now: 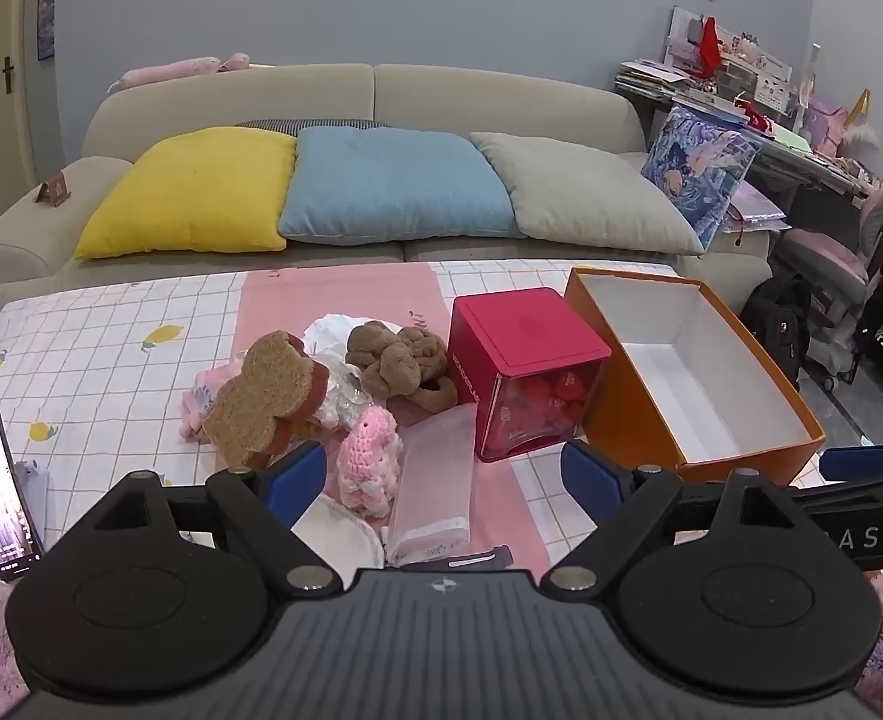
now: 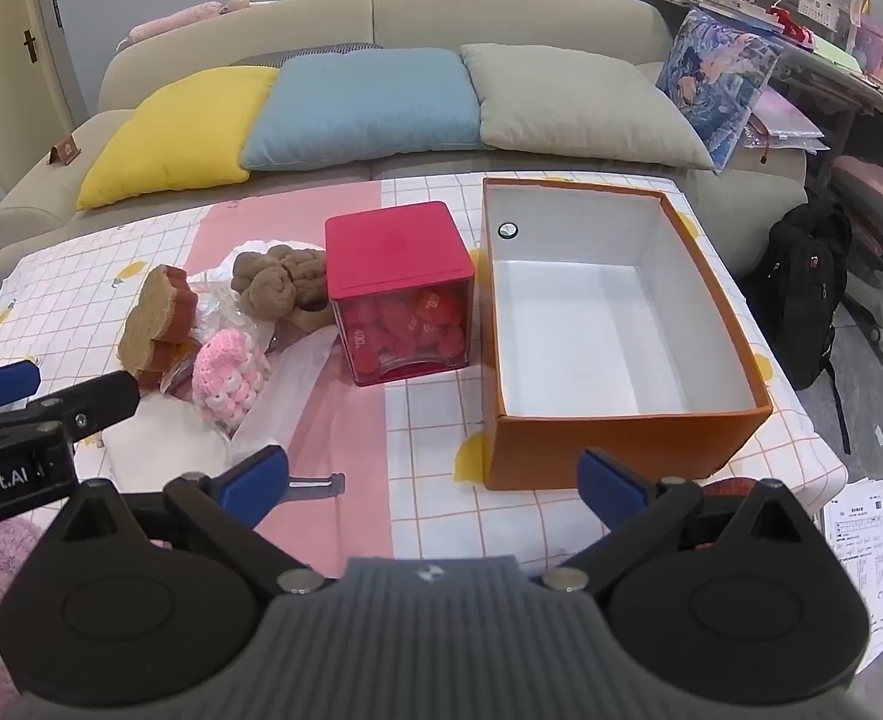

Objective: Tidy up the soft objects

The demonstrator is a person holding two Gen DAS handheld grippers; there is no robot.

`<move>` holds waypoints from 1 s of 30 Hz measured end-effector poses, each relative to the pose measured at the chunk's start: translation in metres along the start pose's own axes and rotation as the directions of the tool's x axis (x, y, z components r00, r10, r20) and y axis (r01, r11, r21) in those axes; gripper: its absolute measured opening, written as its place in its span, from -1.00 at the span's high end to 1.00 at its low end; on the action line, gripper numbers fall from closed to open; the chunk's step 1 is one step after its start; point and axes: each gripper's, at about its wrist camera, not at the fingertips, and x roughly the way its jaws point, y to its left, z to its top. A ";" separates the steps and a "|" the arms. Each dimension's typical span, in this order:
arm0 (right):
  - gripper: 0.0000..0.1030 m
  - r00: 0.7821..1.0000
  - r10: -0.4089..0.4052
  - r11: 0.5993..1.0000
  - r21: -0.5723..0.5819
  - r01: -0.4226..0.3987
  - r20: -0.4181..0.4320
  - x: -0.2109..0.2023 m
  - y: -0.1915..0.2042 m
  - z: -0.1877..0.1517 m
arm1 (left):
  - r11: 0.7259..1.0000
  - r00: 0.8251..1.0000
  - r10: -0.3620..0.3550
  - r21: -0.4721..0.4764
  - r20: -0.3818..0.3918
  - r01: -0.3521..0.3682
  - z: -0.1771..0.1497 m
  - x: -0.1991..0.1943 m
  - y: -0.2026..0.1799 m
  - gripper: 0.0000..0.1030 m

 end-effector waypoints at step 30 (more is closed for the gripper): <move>-0.95 0.999 -0.004 1.000 0.013 0.004 -0.031 0.005 -0.002 0.003 | 1.000 1.000 -0.001 -0.016 -0.029 0.000 -0.001 0.005 0.005 -1.00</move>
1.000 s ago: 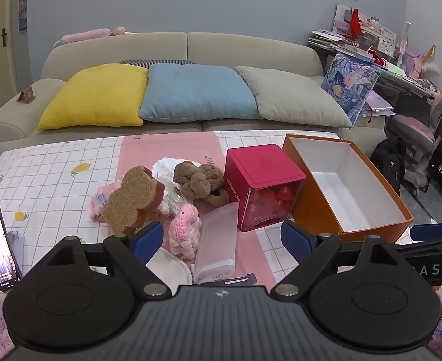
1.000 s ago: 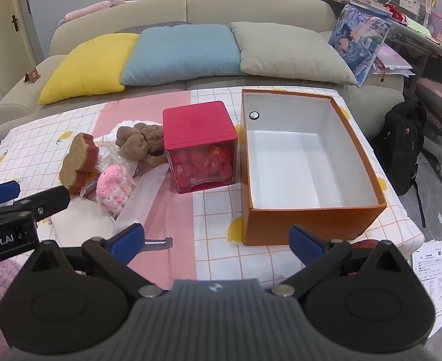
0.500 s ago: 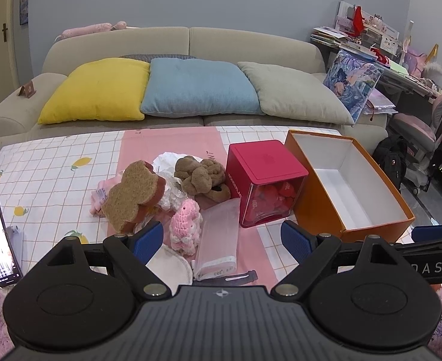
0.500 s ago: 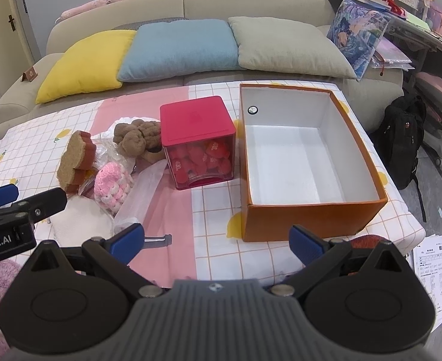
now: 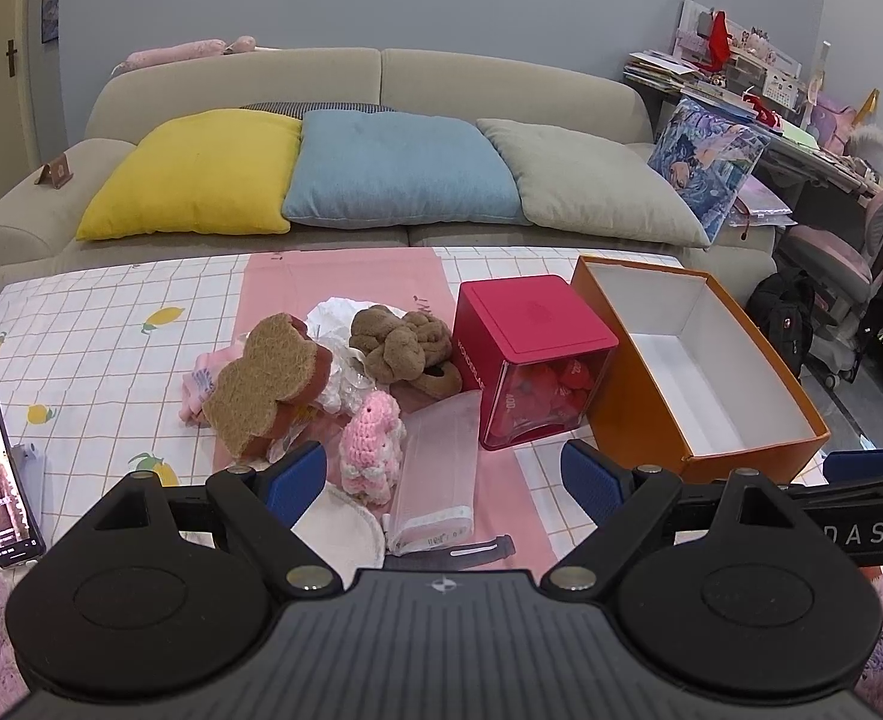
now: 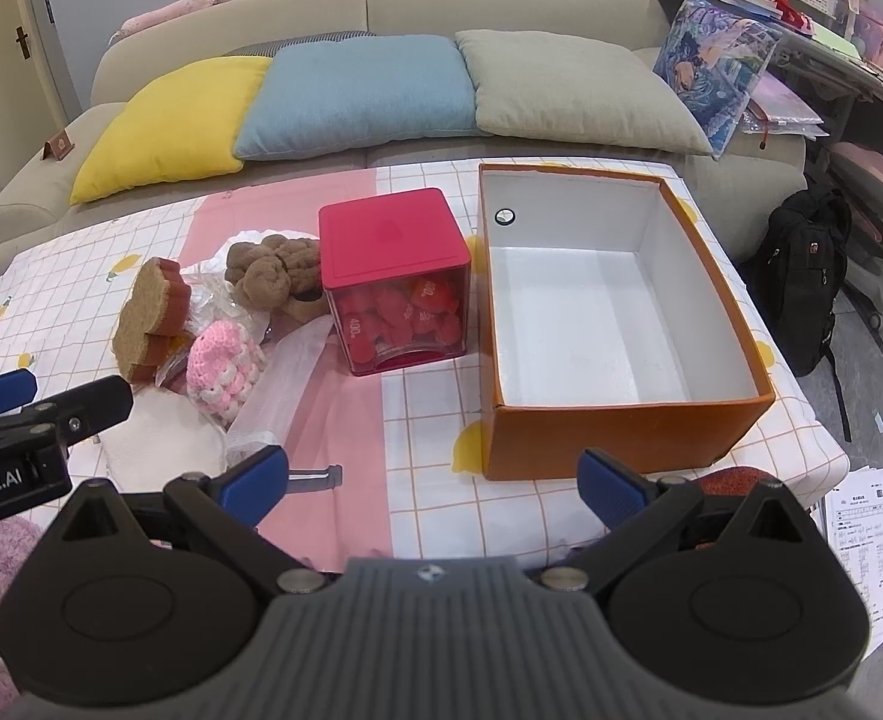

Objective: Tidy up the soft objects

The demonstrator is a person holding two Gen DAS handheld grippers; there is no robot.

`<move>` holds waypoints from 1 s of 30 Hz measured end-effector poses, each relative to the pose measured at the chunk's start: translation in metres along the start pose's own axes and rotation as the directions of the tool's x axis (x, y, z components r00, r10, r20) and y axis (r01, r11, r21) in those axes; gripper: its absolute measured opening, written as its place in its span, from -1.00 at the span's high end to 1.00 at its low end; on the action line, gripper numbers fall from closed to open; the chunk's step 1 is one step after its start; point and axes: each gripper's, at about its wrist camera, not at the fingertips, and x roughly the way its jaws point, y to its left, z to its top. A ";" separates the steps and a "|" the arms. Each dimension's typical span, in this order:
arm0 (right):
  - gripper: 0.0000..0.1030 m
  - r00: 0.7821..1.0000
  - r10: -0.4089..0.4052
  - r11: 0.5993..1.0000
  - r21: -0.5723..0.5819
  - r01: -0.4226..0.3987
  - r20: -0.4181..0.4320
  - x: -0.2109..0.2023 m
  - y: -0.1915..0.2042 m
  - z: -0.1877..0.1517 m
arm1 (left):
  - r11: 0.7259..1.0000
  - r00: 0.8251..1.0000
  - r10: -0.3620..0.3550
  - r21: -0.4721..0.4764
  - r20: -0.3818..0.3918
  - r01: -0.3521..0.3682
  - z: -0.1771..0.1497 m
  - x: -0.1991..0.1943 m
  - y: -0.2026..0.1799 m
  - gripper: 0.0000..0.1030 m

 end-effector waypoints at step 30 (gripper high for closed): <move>-0.95 1.000 -0.001 1.000 -0.019 0.001 -0.021 0.003 0.005 -0.001 | 1.000 1.000 -0.001 -0.005 -0.004 0.001 -0.002 0.000 -0.001 -1.00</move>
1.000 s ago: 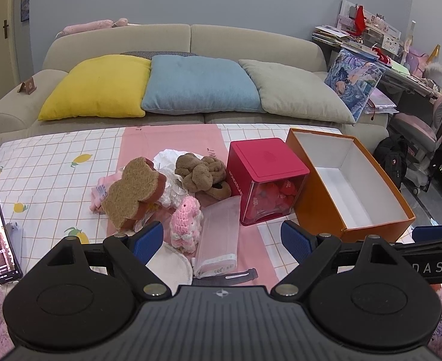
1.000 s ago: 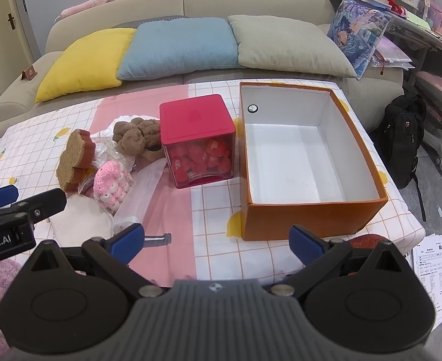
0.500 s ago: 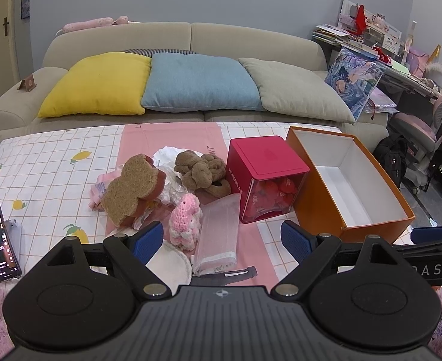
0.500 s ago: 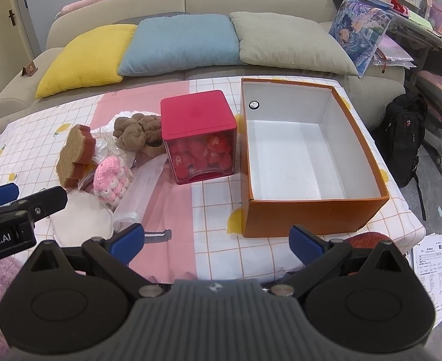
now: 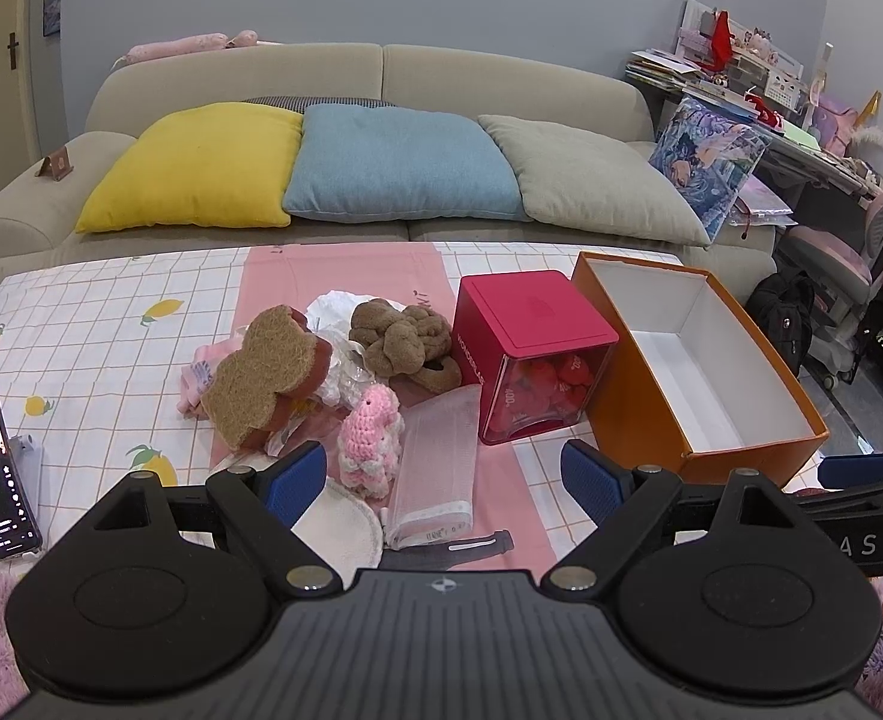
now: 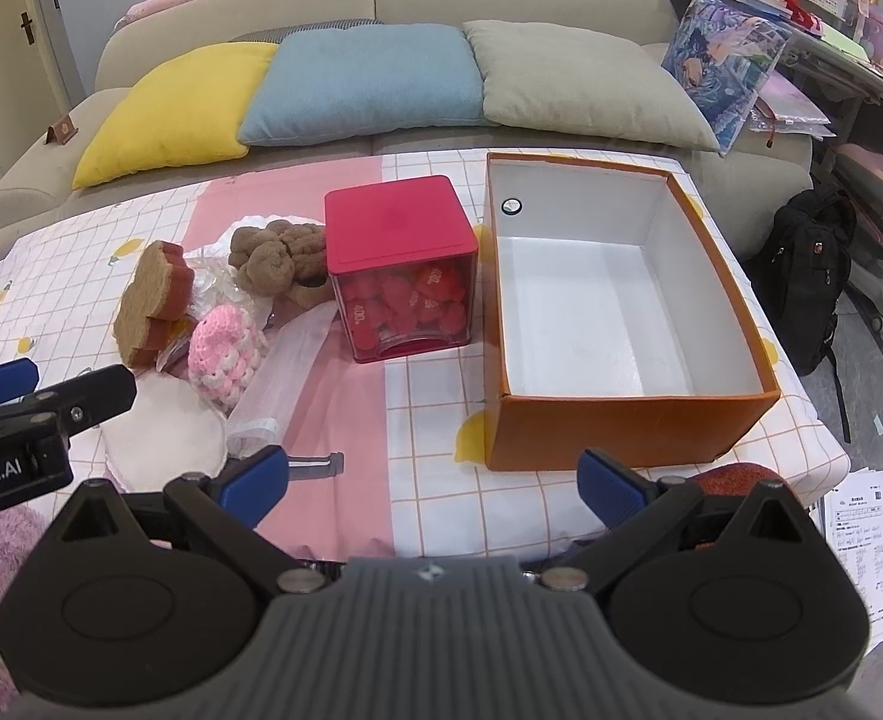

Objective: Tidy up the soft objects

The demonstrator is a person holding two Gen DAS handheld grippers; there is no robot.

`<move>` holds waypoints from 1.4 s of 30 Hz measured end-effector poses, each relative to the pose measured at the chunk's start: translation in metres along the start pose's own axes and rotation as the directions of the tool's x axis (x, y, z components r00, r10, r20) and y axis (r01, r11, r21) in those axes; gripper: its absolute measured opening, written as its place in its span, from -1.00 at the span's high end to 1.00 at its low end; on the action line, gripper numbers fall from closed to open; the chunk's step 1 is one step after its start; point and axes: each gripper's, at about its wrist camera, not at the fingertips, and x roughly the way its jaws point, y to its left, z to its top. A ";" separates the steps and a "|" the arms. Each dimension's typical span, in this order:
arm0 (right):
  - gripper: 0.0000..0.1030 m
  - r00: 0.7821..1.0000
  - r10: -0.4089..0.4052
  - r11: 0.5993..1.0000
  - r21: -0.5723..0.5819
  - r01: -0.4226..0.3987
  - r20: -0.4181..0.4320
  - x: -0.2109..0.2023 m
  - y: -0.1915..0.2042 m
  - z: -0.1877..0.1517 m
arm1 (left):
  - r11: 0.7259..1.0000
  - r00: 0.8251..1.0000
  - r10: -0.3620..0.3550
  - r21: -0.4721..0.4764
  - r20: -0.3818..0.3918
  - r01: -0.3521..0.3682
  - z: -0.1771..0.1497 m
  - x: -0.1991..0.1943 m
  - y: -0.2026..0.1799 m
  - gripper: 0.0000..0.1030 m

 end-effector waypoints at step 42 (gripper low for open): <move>-0.67 0.967 0.218 0.966 -0.112 -0.233 -0.128 0.121 0.058 0.035 | 0.935 0.943 0.052 -0.316 -0.328 -0.161 -0.030 0.105 0.126 -0.87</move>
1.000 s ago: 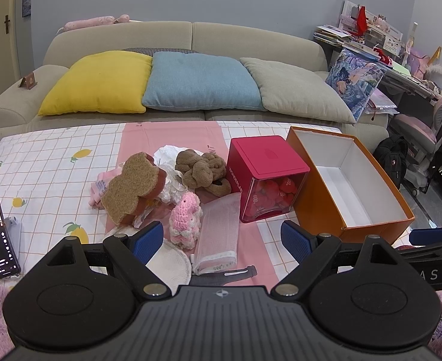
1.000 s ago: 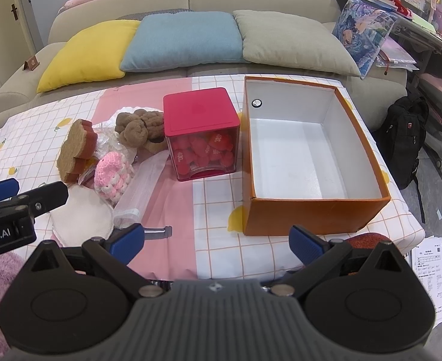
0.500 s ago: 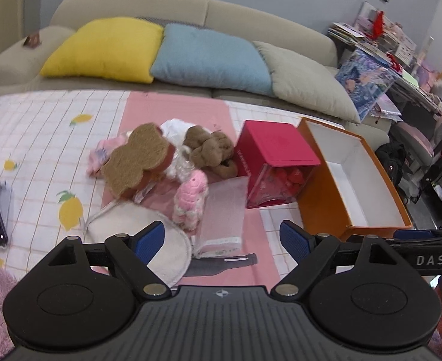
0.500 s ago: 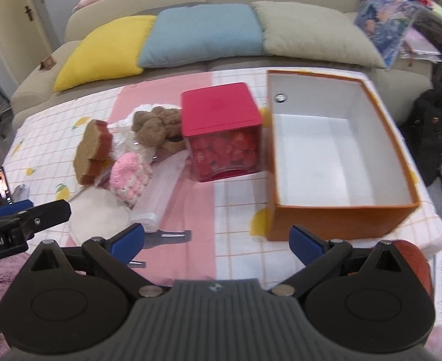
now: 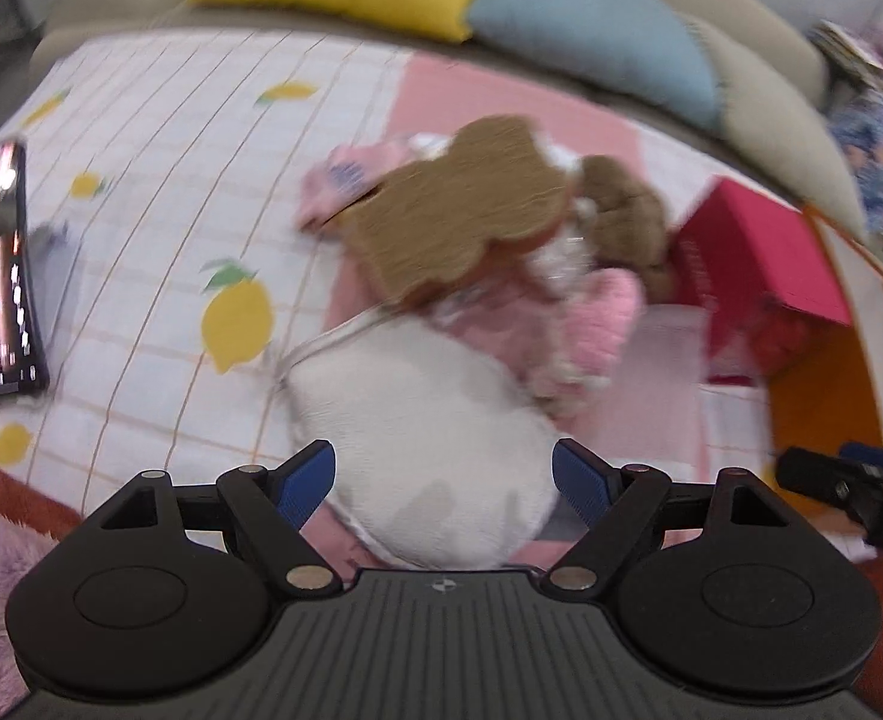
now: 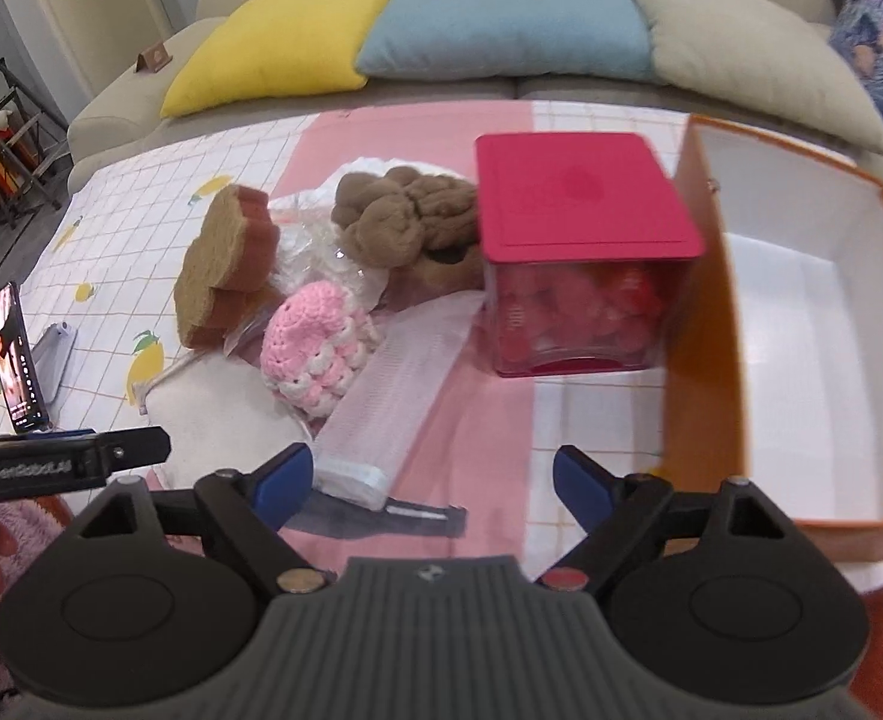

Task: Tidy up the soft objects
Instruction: 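Grasp the white cotton pad with the left gripper while the right gripper grasps the white mesh strip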

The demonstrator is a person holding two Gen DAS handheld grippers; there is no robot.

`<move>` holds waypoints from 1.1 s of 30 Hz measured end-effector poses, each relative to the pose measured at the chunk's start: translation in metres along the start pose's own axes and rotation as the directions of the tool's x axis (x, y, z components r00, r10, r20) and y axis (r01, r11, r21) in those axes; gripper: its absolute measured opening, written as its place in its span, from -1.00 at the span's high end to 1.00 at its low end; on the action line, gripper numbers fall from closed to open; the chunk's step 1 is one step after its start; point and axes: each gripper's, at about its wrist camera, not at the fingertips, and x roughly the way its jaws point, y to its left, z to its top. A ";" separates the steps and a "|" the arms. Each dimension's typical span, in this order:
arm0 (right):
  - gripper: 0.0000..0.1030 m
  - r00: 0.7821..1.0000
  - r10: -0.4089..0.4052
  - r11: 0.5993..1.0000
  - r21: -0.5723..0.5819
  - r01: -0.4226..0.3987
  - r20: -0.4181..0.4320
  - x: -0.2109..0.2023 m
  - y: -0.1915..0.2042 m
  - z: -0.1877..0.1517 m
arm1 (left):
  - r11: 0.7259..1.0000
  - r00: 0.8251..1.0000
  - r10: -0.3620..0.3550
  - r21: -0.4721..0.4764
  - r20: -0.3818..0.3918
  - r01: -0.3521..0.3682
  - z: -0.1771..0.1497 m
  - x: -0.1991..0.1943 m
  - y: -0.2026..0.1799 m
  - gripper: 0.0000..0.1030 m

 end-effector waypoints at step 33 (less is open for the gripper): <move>0.60 0.992 -0.035 0.979 -0.204 0.009 -0.125 0.124 0.049 0.002 | 0.986 1.000 0.014 0.167 0.004 -0.014 -0.005 0.076 -0.020 0.52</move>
